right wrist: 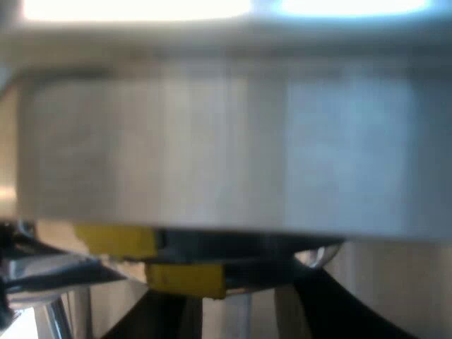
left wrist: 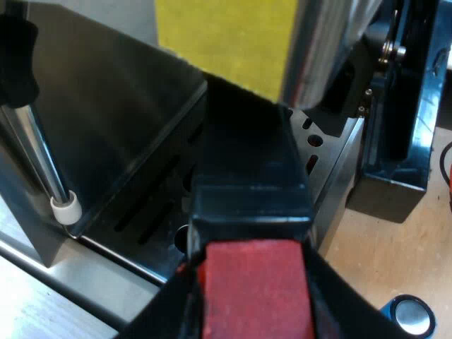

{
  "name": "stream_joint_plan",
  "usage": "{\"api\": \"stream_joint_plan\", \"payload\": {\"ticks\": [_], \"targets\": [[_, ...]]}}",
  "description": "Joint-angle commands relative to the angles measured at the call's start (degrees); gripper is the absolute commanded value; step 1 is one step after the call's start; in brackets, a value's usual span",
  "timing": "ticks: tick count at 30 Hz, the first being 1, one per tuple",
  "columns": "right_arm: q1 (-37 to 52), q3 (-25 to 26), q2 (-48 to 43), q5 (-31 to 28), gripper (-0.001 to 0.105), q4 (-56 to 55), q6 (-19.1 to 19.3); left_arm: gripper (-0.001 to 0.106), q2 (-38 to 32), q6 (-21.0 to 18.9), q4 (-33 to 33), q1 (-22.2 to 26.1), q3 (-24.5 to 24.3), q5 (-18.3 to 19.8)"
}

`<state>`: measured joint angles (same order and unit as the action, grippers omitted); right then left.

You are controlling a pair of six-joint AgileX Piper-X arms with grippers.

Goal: Put the handle in the coffee machine

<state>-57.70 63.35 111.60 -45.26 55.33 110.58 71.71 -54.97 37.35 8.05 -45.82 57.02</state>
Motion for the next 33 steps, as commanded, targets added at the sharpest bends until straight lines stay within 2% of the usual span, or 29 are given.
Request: {"api": "stream_joint_plan", "payload": {"ticks": [1, 5, 7, 14, 21, 24, 30, 31, 32, 33], "targets": [[0.3, 2.7, -2.1, -0.7, 0.027, 7.5, 0.7, 0.012, -0.9, -1.6, -2.9, -0.2, -2.0, 7.6], [0.3, 4.6, -2.1, -0.7, 0.027, 7.5, 2.2, 0.048, -0.9, -1.6, -2.3, -0.2, -2.0, 7.6], [0.3, 5.2, -2.1, -0.7, 0.027, 7.5, 2.8, 0.056, -0.9, -1.6, -1.5, -0.2, -2.0, 7.0], [0.3, 6.0, -2.1, -0.7, 0.027, 7.5, 2.8, 0.054, -1.6, -1.6, 0.2, 0.5, -2.0, 3.1], [0.3, 6.0, -2.1, -0.9, 0.027, 10.3, 3.1, 0.054, -4.3, -1.6, 0.2, 4.7, -2.0, 3.1], [0.3, 6.0, -2.1, -0.9, 0.027, 10.5, 5.5, 0.054, -4.3, -1.6, 0.4, 5.6, -2.1, 3.3], [0.3, 6.0, -2.3, -1.1, 0.027, 12.3, 5.8, 0.054, -4.3, -1.5, 1.9, 6.3, -2.6, 3.3], [0.3, 6.0, -2.3, -1.1, 0.027, 12.3, 5.8, 0.054, -4.4, -1.3, 3.6, 6.7, -3.2, 3.7], [0.3, 6.0, -2.4, -1.1, 0.027, 12.6, 5.8, 0.054, -5.0, 1.5, 9.2, 7.2, -8.1, 6.8], [0.3, 6.0, -2.4, -1.1, 0.027, 12.6, 5.8, 0.053, -5.0, 1.5, 9.1, 7.2, -8.7, 6.8]]}}
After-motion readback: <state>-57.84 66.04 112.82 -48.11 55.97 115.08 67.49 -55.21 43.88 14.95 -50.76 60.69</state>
